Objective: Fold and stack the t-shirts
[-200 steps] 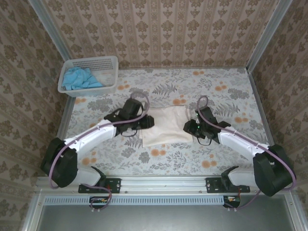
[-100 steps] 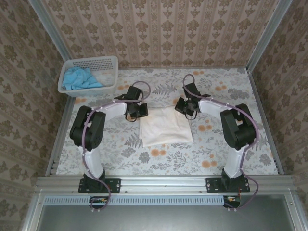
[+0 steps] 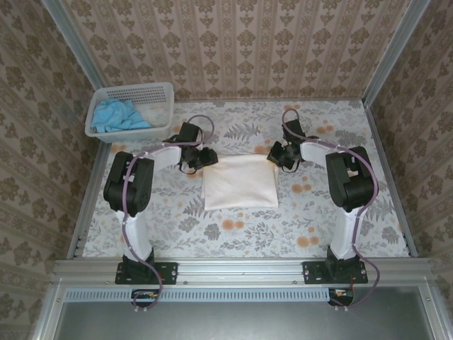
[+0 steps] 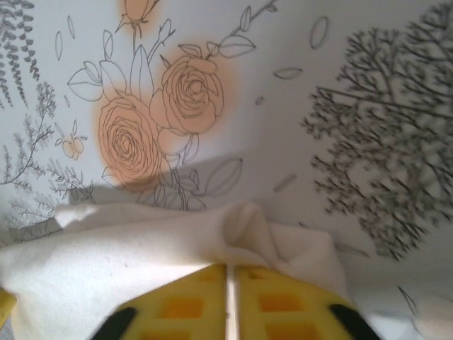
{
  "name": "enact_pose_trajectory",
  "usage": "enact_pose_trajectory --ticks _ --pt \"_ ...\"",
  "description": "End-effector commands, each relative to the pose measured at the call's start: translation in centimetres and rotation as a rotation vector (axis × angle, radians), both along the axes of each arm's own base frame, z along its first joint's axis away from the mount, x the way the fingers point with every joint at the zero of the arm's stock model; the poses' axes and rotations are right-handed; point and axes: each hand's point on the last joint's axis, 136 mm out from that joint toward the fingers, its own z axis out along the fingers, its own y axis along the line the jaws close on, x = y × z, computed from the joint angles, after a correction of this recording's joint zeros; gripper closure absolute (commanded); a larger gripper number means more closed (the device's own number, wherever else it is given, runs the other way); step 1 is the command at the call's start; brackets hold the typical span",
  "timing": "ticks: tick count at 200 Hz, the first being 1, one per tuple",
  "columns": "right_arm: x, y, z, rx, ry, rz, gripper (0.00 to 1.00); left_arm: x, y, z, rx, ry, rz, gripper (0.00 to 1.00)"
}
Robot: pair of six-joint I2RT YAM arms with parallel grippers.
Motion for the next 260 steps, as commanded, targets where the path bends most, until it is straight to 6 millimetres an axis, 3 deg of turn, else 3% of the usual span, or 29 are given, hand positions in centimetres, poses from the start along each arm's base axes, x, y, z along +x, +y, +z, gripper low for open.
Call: enact_pose_trajectory --ticks 1,7,20,39,57,75,91,146,189,217,228,247,260 --pt "-1.7 -0.7 3.6 0.004 -0.081 -0.011 0.76 -0.7 0.3 5.7 0.037 -0.128 0.006 0.47" --pt "-2.6 -0.7 3.8 0.006 -0.089 -0.010 0.72 -1.1 0.4 6.7 0.054 -0.156 0.005 0.45" --pt "-4.5 0.0 4.6 0.036 -0.109 0.006 0.68 -3.2 -1.5 8.4 0.068 -0.197 -0.051 0.47" --pt "-7.7 1.8 4.8 0.096 -0.097 0.058 0.70 -6.7 -4.7 9.1 -0.009 -0.181 -0.154 0.81" --pt "-10.8 4.0 4.5 0.130 -0.076 0.129 0.81 -10.3 -7.9 8.4 -0.081 -0.123 -0.270 0.95" --pt "-13.5 6.1 4.0 0.151 -0.053 0.189 0.85 -13.5 -10.7 7.1 -0.136 -0.052 -0.366 0.97" --pt "-15.2 7.3 3.2 0.168 -0.020 0.220 0.89 -15.4 -12.0 5.3 -0.154 0.009 -0.413 0.99" --pt "-18.1 6.1 -0.8 0.085 0.086 0.217 0.92 -18.9 -11.1 -1.3 -0.134 0.167 -0.420 1.00" --pt "-19.1 4.3 -1.6 -0.012 0.102 0.226 0.90 -21.1 -5.4 -4.9 0.135 0.175 -0.423 0.96" --pt "-18.9 3.4 -1.9 -0.061 0.110 0.218 0.88 -21.7 -2.6 -5.6 0.228 0.158 -0.403 0.88" --pt "-18.8 3.0 -1.9 -0.076 0.114 0.210 0.86 -21.7 -2.2 -5.4 0.231 0.148 -0.396 0.79" --pt "-18.6 2.5 -1.3 -0.091 0.106 0.197 0.81 -21.4 -2.3 -4.2 0.207 0.115 -0.381 0.71" --pt "-18.4 2.3 -0.5 -0.083 0.083 0.186 0.74 -20.9 -2.1 -3.0 0.192 0.077 -0.366 0.59"
